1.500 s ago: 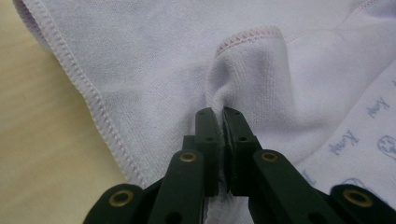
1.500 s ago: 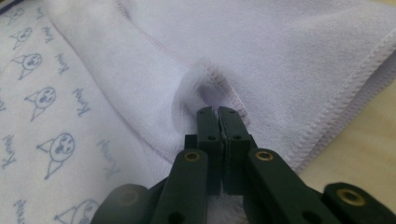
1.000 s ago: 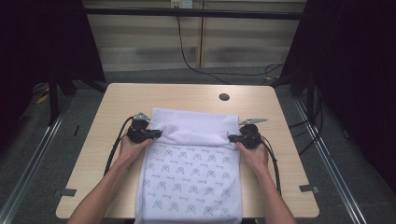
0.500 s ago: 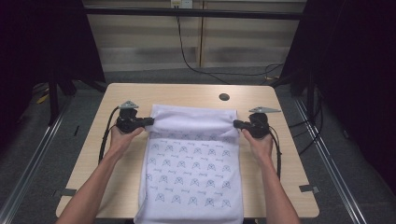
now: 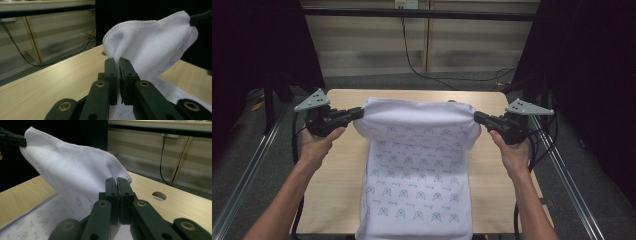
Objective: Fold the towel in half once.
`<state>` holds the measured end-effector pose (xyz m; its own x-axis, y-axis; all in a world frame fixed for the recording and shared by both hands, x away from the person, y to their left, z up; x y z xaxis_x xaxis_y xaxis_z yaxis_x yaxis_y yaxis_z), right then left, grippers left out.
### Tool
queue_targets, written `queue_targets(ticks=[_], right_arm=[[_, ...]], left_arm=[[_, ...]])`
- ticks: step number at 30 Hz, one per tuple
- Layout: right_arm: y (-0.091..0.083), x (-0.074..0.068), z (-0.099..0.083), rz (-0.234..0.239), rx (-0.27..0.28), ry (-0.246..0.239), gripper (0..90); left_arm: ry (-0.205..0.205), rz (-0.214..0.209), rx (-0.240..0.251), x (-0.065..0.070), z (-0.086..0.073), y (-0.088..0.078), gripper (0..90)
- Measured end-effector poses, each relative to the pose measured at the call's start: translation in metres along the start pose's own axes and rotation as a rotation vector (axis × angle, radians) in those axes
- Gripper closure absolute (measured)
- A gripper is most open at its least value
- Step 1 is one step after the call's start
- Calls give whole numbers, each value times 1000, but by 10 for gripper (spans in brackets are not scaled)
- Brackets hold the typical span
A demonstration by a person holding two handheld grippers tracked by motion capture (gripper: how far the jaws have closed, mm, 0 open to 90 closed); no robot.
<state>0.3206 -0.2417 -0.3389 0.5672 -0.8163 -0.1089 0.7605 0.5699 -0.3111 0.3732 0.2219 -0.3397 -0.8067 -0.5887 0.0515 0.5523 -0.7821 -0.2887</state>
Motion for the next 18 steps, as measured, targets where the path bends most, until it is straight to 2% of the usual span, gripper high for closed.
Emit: queue_targets(ticks=[3, 6, 9, 13, 15, 18], right_arm=[[-18, -13, 1, 29, 19, -24, 885], [-31, -25, -10, 46, 3, -44, 885], [-42, -37, -30, 62, -31, -56, 884], [-54, -48, -60, 82, -68, -38, 884], [-60, -54, -74, 98, -76, -25, 883], [-66, -64, -98, 114, -103, -12, 882]], left_arm=[[3, -21, 10, 11, -6, -12, 857], [-12, -43, 10, 23, -25, -20, 857], [-36, -67, -19, 35, -52, -25, 856], [-60, -94, -45, 52, -78, -33, 857], [-47, -102, -60, 59, -87, -39, 856], [-59, -119, -113, 68, -109, -41, 853]])
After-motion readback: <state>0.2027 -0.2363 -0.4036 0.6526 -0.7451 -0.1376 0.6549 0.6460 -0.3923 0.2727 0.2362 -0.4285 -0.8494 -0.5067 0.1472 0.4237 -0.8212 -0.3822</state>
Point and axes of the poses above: each handheld gripper's, and its own axes: y roughly forward along the jaws, z roughly out of its top, x roughly to its right, the point moved 2 cm from there along y, roughly forward along the jaws, and after that the axes turned 2 degrees about y, right-handed, at the moved point
